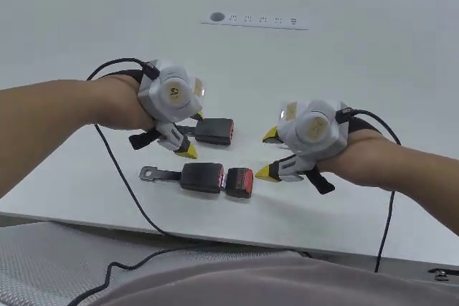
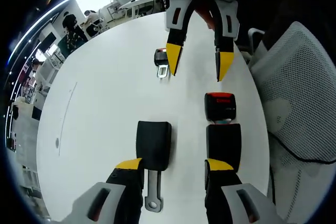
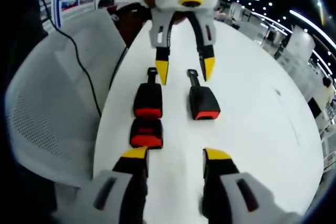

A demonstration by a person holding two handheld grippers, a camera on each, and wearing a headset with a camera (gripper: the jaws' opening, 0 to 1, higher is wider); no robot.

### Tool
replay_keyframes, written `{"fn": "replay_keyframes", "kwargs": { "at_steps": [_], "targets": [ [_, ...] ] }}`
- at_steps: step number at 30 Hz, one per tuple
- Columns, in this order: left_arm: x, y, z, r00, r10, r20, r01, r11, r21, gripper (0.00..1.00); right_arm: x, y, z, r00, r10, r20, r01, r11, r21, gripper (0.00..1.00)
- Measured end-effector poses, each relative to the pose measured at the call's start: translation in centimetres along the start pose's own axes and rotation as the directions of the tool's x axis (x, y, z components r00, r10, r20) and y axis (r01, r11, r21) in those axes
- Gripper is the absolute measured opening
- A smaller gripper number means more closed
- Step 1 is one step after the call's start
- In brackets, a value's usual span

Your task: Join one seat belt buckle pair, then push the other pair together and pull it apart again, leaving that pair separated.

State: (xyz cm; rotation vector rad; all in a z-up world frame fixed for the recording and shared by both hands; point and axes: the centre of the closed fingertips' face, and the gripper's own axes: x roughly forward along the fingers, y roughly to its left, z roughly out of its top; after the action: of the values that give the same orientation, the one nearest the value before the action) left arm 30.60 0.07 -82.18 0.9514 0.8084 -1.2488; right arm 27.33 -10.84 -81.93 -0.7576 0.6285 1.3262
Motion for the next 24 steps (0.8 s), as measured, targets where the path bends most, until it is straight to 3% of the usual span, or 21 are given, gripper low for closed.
{"fn": "replay_keyframes", "kwargs": {
  "at_steps": [7, 10, 16, 20, 24],
  "targets": [
    [0.9, 1.3, 0.2, 1.0000, -0.001, 0.005, 0.001, 1.000, 0.015, 0.48, -0.8, -2.4, -2.3, 0.9992, -0.025, -0.032, 0.026, 0.999, 0.032, 0.40],
    [1.2, 1.8, 0.1, 1.0000, -0.007, 0.007, 0.007, 1.000, 0.016, 0.48, -0.9, -3.0, -3.2, 0.9992, -0.013, -0.037, 0.015, 0.998, 0.061, 0.40],
    [1.8, 2.3, -0.2, 0.9998, -0.021, 0.004, 0.021, 0.999, 0.024, 0.49, -1.6, -4.7, -5.6, 0.9962, -0.032, -0.081, 0.036, 0.998, 0.057, 0.40],
    [2.3, 2.8, 0.0, 0.9992, -0.034, 0.021, 0.034, 0.999, -0.008, 0.49, -2.0, -5.2, -6.7, 0.9948, -0.036, -0.096, 0.043, 0.996, 0.076, 0.40],
    [2.6, 3.0, 0.1, 0.9992, -0.035, 0.019, 0.035, 0.999, 0.006, 0.47, -2.0, -5.3, -7.1, 0.9937, -0.036, -0.106, 0.044, 0.997, 0.071, 0.39]
  ]
}}
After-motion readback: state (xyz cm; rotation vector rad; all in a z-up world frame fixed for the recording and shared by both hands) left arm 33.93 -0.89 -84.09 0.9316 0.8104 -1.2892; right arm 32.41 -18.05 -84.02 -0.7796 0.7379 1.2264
